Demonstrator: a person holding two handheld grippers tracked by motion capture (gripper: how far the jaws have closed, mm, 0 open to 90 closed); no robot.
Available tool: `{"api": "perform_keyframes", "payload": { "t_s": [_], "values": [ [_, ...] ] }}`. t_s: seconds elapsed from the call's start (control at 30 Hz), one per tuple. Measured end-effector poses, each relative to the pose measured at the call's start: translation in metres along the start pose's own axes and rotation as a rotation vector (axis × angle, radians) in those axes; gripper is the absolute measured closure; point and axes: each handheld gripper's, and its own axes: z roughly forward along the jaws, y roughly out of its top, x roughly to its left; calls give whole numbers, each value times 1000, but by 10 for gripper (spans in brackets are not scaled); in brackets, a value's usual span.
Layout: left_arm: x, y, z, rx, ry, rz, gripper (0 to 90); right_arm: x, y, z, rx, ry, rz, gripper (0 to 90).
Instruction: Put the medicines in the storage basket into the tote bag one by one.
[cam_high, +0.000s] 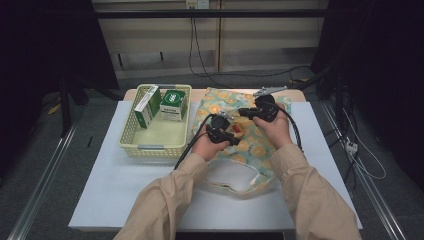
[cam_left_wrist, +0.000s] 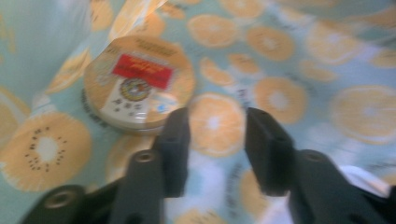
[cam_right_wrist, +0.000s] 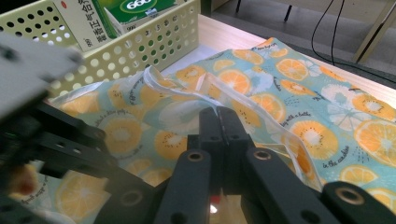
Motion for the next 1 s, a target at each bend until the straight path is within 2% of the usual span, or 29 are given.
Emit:
{"api": "perform_keyframes", "payload": {
  "t_s": [0.03,0.07,0.13,0.17,0.37,0.4,0.43,0.53,0.63,0.67,0.7,0.83,0.9,1.0],
  "values": [
    [-2,1,-4,-5,-5,-6,511,1,-1,1,4,-1,-3,900],
    [-3,2,-8,-2,-8,-5,474,2,-1,1,3,1,0,900],
    [-5,4,-15,-1,-15,17,453,2,-1,1,4,1,0,900],
    [-6,4,-18,2,-11,28,409,3,-2,0,5,2,2,900],
    [-6,6,-37,18,19,46,259,5,-3,0,3,-2,6,900],
    [-8,6,-44,8,51,50,245,5,-4,0,5,-3,8,900],
    [-6,7,-46,7,10,54,232,5,-4,0,6,-2,8,900],
    [-5,6,-52,8,12,68,209,6,-5,-2,4,-1,10,900],
    [-2,5,-62,18,21,71,175,5,-6,-5,6,-2,10,900],
    [-3,5,-65,17,60,64,170,5,-6,-6,4,-3,9,900],
    [0,5,-68,4,27,60,168,5,-6,-7,3,-3,11,900],
    [4,5,-83,-27,45,57,166,6,-8,-10,-3,0,20,900],
    [7,5,-90,-30,53,60,165,6,-8,-10,-1,-1,17,900],
    [9,4,-101,-32,75,42,160,6,-9,-12,-3,2,19,900]
  ]
}}
